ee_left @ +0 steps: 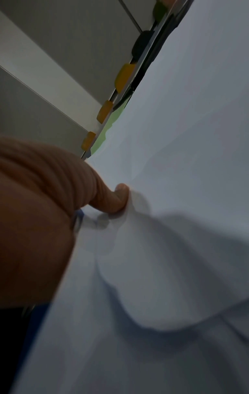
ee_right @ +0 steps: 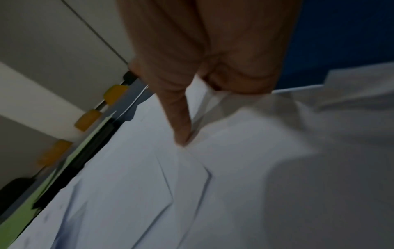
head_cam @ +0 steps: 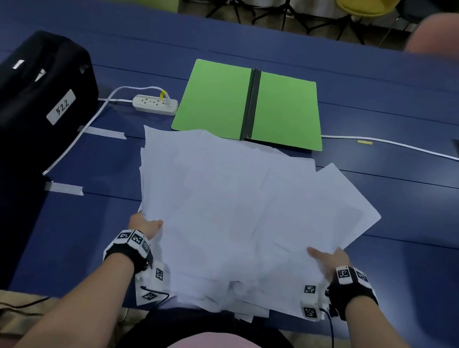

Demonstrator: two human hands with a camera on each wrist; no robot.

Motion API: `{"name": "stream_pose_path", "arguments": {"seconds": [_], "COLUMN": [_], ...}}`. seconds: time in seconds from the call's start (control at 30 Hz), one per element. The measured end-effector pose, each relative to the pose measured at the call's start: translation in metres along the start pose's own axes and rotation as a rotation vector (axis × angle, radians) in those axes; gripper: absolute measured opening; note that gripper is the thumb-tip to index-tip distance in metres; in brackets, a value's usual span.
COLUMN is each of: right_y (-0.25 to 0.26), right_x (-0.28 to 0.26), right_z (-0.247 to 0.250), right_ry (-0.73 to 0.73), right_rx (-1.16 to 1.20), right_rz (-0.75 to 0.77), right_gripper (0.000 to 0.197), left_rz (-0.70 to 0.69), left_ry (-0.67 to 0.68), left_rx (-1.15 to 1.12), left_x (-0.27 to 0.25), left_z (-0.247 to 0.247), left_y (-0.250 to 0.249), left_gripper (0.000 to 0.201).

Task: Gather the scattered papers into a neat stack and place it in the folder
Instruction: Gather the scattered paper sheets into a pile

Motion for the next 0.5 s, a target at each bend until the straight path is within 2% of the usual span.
{"name": "stream_pose_path", "arguments": {"seconds": [0.03,0.1,0.23,0.47,0.5], "right_y": [0.004,0.01,0.021,0.034,0.032], "right_x": [-0.004,-0.011,-0.02,-0.017,-0.012], "right_z": [-0.011,-0.018,-0.028,-0.03,-0.027], "right_ry": [0.048,0.055,0.092,0.07,0.061], "right_rx": [-0.036,-0.07,0.003,0.003,-0.01], "right_rz": [0.027,0.053,0.07,0.048,0.041], "right_gripper": [0.072,0.075,0.074,0.075,0.07], "left_rz": [-0.007,-0.014,-0.017,-0.01,-0.005], "left_ry": [-0.005,-0.008,0.016,0.03,0.031], "left_rx": [0.005,0.01,0.052,0.099,0.093], "left_x": [-0.001,-0.006,-0.017,-0.028,-0.029], "left_z": [0.001,0.002,-0.002,-0.003,-0.004], "left_y": [-0.001,-0.005,-0.009,-0.008,-0.007], "left_gripper": [0.045,0.045,0.041,0.04,0.04]}}
Point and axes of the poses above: each hand's wrist, its own x-axis towards the middle knuckle, its own z-axis out of the back of the hand, y = z × x, the point moved 10 cm from there along x, towards the middle knuckle, and after that the axes turned 8 degrees about -z, right-handed, at the moved point
